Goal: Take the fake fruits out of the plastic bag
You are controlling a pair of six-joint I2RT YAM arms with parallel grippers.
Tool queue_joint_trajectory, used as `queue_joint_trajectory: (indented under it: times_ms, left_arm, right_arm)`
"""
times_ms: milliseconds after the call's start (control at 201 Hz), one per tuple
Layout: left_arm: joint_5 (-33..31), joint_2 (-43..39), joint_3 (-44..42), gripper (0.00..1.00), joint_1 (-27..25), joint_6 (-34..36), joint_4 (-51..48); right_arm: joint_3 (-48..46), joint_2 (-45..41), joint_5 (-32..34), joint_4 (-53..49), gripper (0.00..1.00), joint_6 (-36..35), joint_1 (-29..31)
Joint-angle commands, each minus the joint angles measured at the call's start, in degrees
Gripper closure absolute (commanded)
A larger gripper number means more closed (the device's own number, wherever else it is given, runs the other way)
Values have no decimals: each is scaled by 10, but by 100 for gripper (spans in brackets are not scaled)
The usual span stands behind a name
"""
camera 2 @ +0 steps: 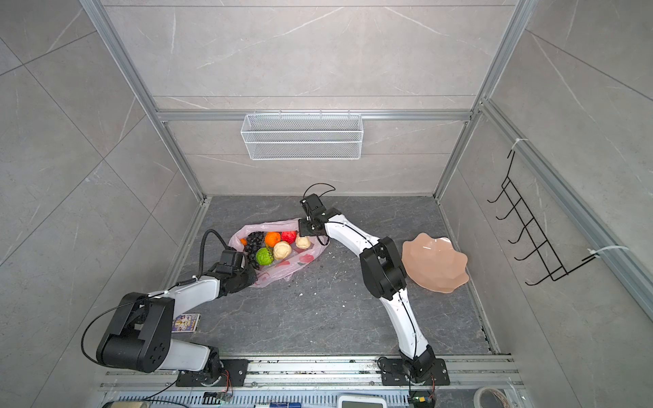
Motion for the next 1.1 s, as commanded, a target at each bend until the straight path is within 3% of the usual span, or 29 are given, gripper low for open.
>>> queue_joint_trajectory:
  times_ms: [0,259,563,787,1091]
  left_arm:
    - [6,-6,25,85,1,33,13]
    - [23,3,33,85,1,79,46]
    - [36,2,27,86,-24,96,70]
    - [45,6,21,86,-26,86,88]
    - [56,1,14,86,-27,76,101]
  right_arm:
    - [-21,-74,17,-33,28,-5,1]
    - [-198,-241,31,-34,24,12,-39]
    - [-397,-407,94,-73,24,50,-171]
    - [-429,-430,172,-129,22,53,-249]
    - [-459,-406,175,-155,31,54,-288]
